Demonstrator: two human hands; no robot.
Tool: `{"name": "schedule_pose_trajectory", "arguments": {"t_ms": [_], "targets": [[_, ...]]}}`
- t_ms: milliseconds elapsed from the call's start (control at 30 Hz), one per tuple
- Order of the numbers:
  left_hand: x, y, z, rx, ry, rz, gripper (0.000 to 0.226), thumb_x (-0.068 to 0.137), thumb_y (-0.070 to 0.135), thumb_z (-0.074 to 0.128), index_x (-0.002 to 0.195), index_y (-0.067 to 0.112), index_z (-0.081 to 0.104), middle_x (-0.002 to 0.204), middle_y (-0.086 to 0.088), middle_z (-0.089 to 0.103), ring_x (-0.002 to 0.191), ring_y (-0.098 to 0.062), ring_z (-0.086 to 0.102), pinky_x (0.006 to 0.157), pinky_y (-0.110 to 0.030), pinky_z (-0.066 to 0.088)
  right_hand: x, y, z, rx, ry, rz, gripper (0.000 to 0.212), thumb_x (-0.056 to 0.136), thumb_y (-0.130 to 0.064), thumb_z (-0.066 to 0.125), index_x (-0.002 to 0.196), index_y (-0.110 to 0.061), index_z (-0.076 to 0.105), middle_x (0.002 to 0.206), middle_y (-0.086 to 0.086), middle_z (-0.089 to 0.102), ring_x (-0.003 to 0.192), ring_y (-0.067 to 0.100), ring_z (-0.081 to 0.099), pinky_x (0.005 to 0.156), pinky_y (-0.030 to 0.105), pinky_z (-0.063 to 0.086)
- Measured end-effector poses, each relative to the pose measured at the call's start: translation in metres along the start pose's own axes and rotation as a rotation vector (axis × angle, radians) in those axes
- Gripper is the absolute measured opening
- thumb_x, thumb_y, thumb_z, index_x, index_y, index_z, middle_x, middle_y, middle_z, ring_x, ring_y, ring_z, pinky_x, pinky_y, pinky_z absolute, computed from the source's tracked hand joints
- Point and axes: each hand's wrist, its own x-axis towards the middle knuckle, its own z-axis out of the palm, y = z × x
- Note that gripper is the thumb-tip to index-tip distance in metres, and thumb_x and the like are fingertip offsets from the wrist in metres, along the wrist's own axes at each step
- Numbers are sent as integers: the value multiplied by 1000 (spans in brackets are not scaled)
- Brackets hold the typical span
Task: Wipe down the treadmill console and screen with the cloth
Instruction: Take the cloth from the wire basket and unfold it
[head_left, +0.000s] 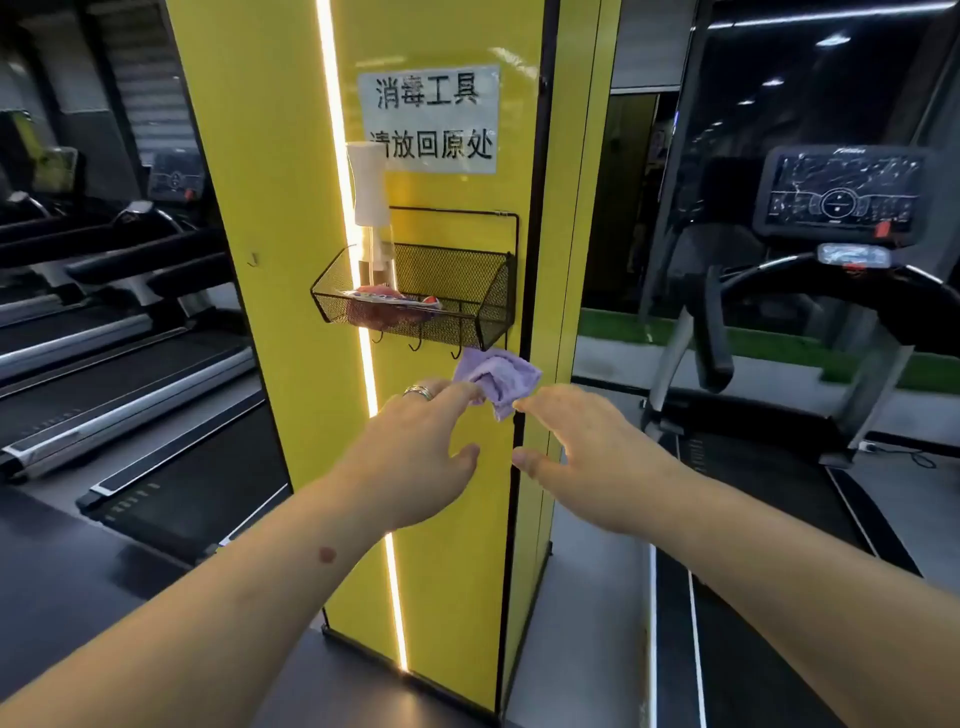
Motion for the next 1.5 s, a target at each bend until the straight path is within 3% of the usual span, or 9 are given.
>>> {"name": "schedule_pose_trajectory", "arguments": {"t_ms": [200, 400, 567, 700, 867, 1100, 1267, 1367, 1500], "targets": [[49, -34, 15, 187, -94, 15, 61, 96, 30, 61, 149, 39, 32, 165, 1, 20, 146, -28, 32, 113, -43, 38, 53, 16, 13, -152, -52, 43, 61, 102, -56, 45, 157, -34, 31, 162, 1, 27, 148, 26, 24, 118, 47, 33], [100, -60, 39, 302, -173, 106, 73, 94, 9, 53, 142, 55, 24, 168, -4, 13, 155, -30, 7, 120, -54, 24, 99, 37, 34, -265, -138, 61, 54, 102, -59, 44, 154, -45, 35, 169, 3, 8, 155, 29, 6, 125, 52, 19], [121, -73, 51, 358, -269, 143, 60, 95, 5, 51, 138, 47, 47, 170, -2, 4, 156, -25, -5, 122, -52, 16, 126, 51, 48, -304, -209, 57, 48, 101, -62, 43, 147, -52, 42, 171, 4, 2, 155, 33, 3, 124, 52, 15], [131, -74, 59, 353, -327, 128, 67, 94, 5, 46, 148, 44, 38, 170, 1, 8, 156, -23, -4, 122, -49, 14, 144, 58, 58, -343, -235, 7, 47, 100, -60, 46, 145, -50, 46, 169, 3, 10, 155, 33, 5, 122, 54, 18], [131, -70, 67, 374, -281, 107, 58, 95, 7, 46, 150, 20, 37, 170, 2, 8, 156, -21, 5, 122, -44, 20, 149, 64, 60, -386, -211, -51, 59, 99, -54, 50, 154, -37, 36, 167, -1, 15, 154, 32, 10, 122, 51, 22], [123, -59, 52, 380, -69, 143, 46, 90, 2, 47, 134, 16, 50, 153, -1, 35, 135, -24, 41, 108, -38, 38, 144, 59, 47, -376, -33, -166, 67, 96, -53, 55, 153, -21, 39, 157, -4, 37, 146, 23, 30, 120, 43, 31], [113, -56, 47, 339, 95, 264, 24, 87, 1, 54, 101, 19, 63, 124, -1, 61, 97, -28, 63, 75, -36, 48, 132, 52, 38, -323, 166, -284, 50, 89, -57, 65, 122, -20, 65, 119, -6, 65, 115, 17, 56, 103, 35, 47], [105, -50, 43, 269, 199, 300, 18, 85, 9, 66, 81, 23, 58, 96, 5, 62, 73, -22, 59, 57, -27, 33, 122, 51, 36, -199, 245, -302, 36, 83, -54, 72, 95, -20, 67, 94, -8, 63, 89, 16, 57, 79, 38, 52], [95, -29, 31, 105, 251, 323, 12, 88, 11, 58, 89, 21, 51, 92, 5, 51, 68, -24, 51, 54, -33, 35, 104, 45, 25, -118, 284, -273, 36, 82, -47, 76, 102, -22, 59, 99, -10, 55, 84, 13, 52, 67, 31, 47]]}}
